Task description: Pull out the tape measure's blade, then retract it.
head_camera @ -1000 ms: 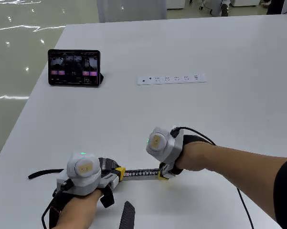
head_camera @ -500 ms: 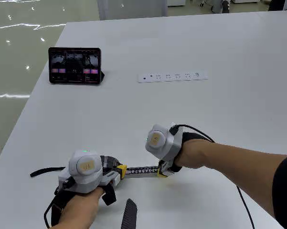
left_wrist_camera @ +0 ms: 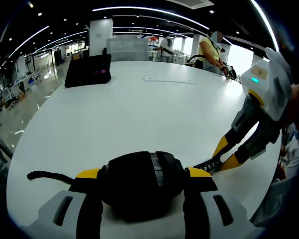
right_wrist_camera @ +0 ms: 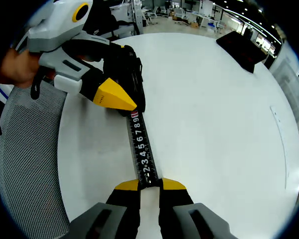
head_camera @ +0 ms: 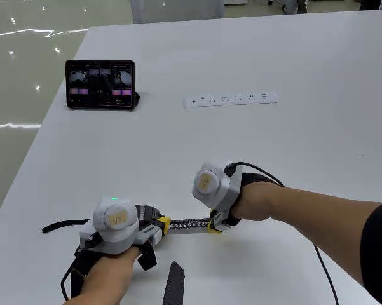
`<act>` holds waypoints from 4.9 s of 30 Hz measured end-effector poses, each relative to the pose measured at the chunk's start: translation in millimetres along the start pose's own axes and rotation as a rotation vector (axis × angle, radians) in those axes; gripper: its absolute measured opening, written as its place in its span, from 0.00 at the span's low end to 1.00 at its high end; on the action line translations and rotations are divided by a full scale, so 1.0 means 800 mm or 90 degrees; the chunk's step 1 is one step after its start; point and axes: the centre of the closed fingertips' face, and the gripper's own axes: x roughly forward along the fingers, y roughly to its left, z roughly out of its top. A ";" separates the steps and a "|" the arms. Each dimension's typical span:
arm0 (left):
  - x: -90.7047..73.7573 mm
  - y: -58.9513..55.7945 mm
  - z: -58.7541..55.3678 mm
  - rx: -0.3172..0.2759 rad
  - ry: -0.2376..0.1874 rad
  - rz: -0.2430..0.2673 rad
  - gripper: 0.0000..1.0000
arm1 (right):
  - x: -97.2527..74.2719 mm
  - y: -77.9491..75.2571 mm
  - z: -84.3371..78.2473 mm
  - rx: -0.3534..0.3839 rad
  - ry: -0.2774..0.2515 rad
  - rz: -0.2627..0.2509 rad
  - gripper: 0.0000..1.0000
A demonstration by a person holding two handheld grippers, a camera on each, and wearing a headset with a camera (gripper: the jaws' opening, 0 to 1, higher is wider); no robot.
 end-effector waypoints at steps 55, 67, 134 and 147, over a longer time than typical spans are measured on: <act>0.000 0.000 0.000 -0.007 0.004 -0.013 0.61 | 0.011 0.009 0.028 -0.008 -0.027 0.009 0.09; 0.000 0.000 0.000 -0.011 0.004 -0.015 0.61 | 0.012 0.010 0.035 -0.010 -0.036 0.011 0.09; 0.000 0.002 0.000 -0.027 0.010 -0.026 0.61 | 0.030 0.021 0.082 -0.020 -0.148 0.025 0.10; -0.002 0.002 -0.001 -0.029 0.011 -0.035 0.60 | 0.035 0.029 0.096 -0.019 -0.165 0.034 0.10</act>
